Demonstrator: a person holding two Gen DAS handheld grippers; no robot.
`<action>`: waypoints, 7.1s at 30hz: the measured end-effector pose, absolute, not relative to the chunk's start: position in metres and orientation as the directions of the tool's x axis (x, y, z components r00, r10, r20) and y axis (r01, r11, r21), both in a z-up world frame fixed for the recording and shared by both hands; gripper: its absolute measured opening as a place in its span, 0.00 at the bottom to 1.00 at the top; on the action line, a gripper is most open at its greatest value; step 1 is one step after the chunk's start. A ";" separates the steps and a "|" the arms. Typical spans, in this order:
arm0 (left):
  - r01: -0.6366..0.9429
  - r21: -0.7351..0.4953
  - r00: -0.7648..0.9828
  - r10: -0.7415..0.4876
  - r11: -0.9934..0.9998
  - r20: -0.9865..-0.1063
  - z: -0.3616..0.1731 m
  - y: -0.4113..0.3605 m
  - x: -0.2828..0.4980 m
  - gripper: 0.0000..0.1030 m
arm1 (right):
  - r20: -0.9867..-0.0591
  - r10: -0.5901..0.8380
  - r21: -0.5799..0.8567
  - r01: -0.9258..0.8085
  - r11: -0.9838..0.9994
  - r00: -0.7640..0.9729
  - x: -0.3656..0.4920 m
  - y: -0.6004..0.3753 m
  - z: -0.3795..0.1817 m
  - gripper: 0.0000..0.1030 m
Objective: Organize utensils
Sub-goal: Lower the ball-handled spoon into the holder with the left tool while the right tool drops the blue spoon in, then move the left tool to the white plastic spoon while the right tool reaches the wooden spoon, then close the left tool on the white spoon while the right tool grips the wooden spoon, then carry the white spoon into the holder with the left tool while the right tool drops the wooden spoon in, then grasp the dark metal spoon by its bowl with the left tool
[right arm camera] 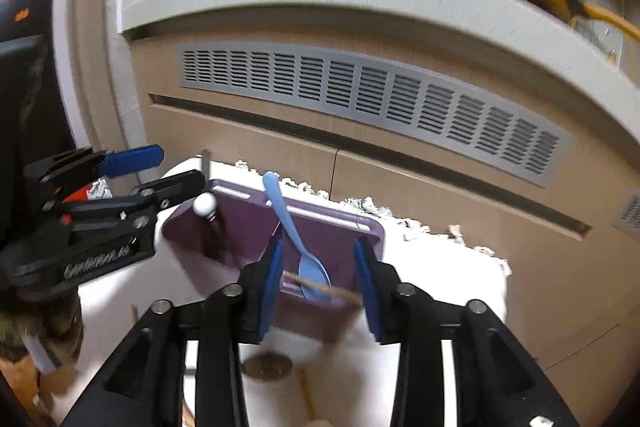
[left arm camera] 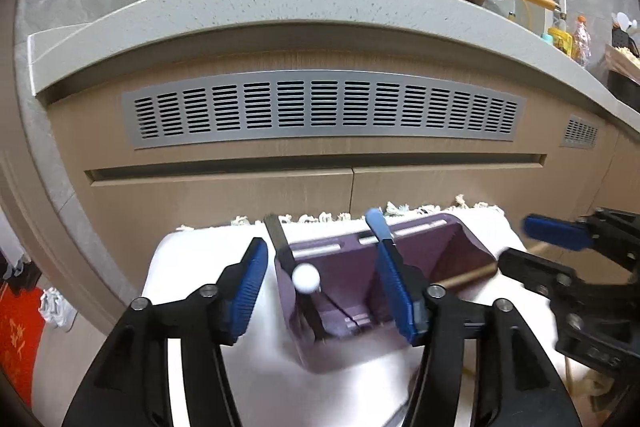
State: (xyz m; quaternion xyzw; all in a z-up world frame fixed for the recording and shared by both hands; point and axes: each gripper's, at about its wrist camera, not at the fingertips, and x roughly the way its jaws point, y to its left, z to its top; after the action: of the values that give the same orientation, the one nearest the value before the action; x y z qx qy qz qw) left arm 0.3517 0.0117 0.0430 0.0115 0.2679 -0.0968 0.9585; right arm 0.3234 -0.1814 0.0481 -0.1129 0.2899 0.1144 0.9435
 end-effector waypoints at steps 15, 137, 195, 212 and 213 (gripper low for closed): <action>0.200 -0.087 0.787 -0.213 0.976 -0.578 0.005 0.014 0.232 0.86 | -0.620 -0.062 -0.207 -0.087 0.974 0.782 0.203 -0.260 -0.012 0.64; 0.515 -0.278 0.804 -0.570 0.811 -0.169 0.194 0.015 0.232 0.37 | -0.289 0.479 0.083 -0.477 0.875 0.829 0.237 -0.203 0.199 0.28; 0.452 -0.087 0.589 -0.370 0.888 -0.718 -0.037 -0.008 0.307 0.69 | -0.506 0.217 -0.228 -0.372 0.900 0.835 0.235 -0.184 0.024 0.90; 0.598 0.048 0.429 -0.269 0.800 -0.863 -0.091 -0.097 0.351 0.46 | -0.687 0.220 -0.061 -0.357 0.932 0.693 0.186 -0.236 -0.053 0.90; 0.596 0.034 0.424 -0.278 0.802 -0.862 -0.091 -0.098 0.354 0.46 | -0.688 0.220 -0.058 -0.355 0.933 0.691 0.184 -0.238 -0.054 0.90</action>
State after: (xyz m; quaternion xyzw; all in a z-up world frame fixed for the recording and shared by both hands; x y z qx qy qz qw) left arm 0.3535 -0.0979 -0.0913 0.1699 0.4672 -0.2644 0.8264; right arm 0.1841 -0.2376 -0.0543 -0.0938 0.3602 0.1571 0.9147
